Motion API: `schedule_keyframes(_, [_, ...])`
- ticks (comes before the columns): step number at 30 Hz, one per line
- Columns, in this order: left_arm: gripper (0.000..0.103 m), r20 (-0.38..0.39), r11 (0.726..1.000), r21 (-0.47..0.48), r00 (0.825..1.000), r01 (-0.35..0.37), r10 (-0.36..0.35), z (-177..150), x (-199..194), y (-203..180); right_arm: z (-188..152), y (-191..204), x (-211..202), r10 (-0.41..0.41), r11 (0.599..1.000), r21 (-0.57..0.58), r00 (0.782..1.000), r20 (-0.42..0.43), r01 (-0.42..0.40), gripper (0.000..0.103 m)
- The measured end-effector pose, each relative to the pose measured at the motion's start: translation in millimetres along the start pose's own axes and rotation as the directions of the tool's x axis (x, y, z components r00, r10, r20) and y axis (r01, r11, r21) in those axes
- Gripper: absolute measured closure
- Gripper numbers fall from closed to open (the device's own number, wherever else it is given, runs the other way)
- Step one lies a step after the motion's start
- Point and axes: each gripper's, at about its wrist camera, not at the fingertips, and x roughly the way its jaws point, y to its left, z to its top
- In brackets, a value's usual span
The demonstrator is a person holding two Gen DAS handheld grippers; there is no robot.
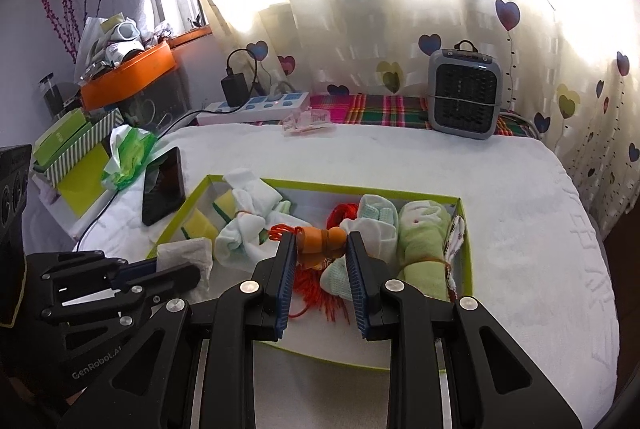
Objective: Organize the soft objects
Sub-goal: 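Carry the tissue packet with the left tool while the right tool carries the orange toy into the box, then open both tools to drop the tissue packet and orange toy into the box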
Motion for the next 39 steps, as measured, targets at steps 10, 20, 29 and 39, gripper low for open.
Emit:
schedule_keyframes(10, [0.092,-0.034,1.000,-0.012,0.999,0.016,-0.016,2.9,21.6,0.4,7.9,-3.1,27.0,-0.005,1.000,0.001,0.999,-0.032,0.005,0.076])
schedule_keyframes(20, [0.092,-0.051,0.999,-0.019,0.998,0.027,-0.028,3.4,34.3,-1.5,13.5,-1.6,50.3,0.001,1.000,-0.012,0.998,-0.059,-0.002,0.076])
schedule_keyframes(29, [0.088,-0.077,0.999,-0.037,0.996,0.030,-0.033,1.6,43.1,-0.8,10.9,0.2,67.5,0.010,0.999,-0.030,0.996,-0.092,-0.013,0.076])
schedule_keyframes(39, [0.070,-0.071,0.998,-0.058,0.997,0.022,-0.026,-0.1,41.4,2.5,8.9,2.3,68.4,0.009,0.999,-0.049,0.996,-0.091,-0.014,0.075])
